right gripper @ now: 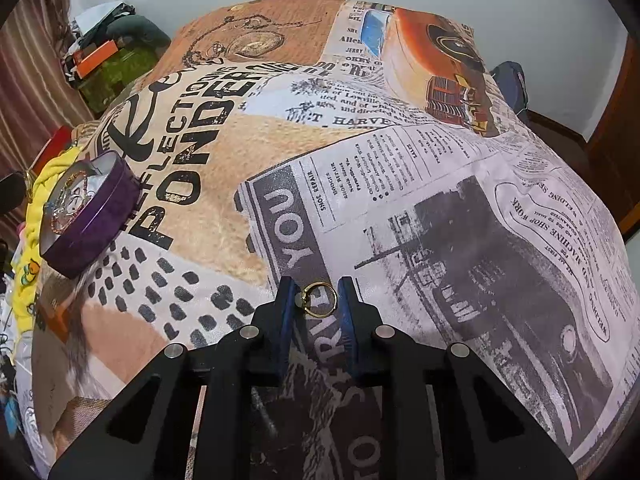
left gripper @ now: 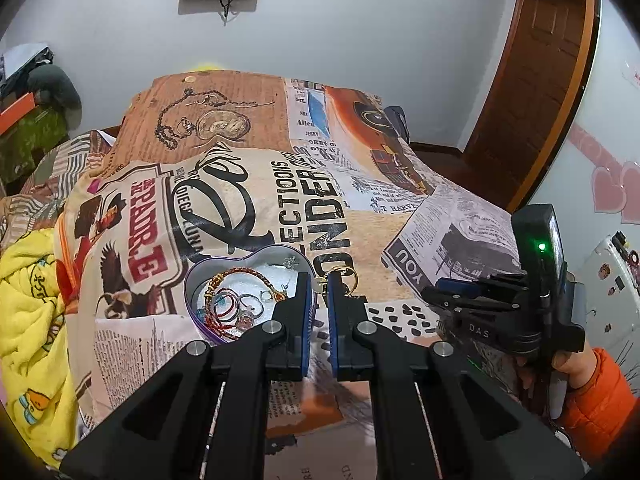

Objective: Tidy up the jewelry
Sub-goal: 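Carry both gold rings over the heart tin and open both tools to drop them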

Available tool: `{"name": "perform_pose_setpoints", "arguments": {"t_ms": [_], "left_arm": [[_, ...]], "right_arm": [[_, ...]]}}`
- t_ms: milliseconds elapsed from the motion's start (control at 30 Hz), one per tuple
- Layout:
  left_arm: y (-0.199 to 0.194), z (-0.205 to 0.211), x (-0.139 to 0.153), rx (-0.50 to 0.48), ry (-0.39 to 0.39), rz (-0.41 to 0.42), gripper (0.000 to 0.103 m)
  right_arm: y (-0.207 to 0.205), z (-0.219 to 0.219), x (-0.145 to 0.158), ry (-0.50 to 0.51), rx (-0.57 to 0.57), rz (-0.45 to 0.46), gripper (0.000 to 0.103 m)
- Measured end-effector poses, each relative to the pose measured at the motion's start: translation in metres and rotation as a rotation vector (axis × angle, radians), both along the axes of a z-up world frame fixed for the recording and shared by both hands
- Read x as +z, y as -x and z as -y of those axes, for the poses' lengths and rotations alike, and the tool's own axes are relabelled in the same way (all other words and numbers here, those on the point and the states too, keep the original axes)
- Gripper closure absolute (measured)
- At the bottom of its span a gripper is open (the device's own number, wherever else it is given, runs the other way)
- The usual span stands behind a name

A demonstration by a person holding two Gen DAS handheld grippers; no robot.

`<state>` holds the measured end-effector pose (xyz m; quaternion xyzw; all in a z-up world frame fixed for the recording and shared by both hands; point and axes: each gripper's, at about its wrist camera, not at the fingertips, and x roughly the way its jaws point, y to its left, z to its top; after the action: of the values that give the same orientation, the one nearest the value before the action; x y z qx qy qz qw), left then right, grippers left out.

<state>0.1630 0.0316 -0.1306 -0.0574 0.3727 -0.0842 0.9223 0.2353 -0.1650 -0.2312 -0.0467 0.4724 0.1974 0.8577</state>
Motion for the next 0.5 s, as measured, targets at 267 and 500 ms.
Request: {"name": "perform_pose_setpoints", "arguments": {"t_ms": [267, 500], "left_arm": [[0.008, -0.009, 0.011, 0.020, -0.006, 0.023, 0.097], [0.013, -0.023, 0.020, 0.051, -0.019, 0.045, 0.097]], "right_arm": [[0.013, -0.009, 0.026, -0.060, 0.026, 0.038, 0.084], [0.029, -0.037, 0.073, -0.139, 0.100, 0.139, 0.083]]}}
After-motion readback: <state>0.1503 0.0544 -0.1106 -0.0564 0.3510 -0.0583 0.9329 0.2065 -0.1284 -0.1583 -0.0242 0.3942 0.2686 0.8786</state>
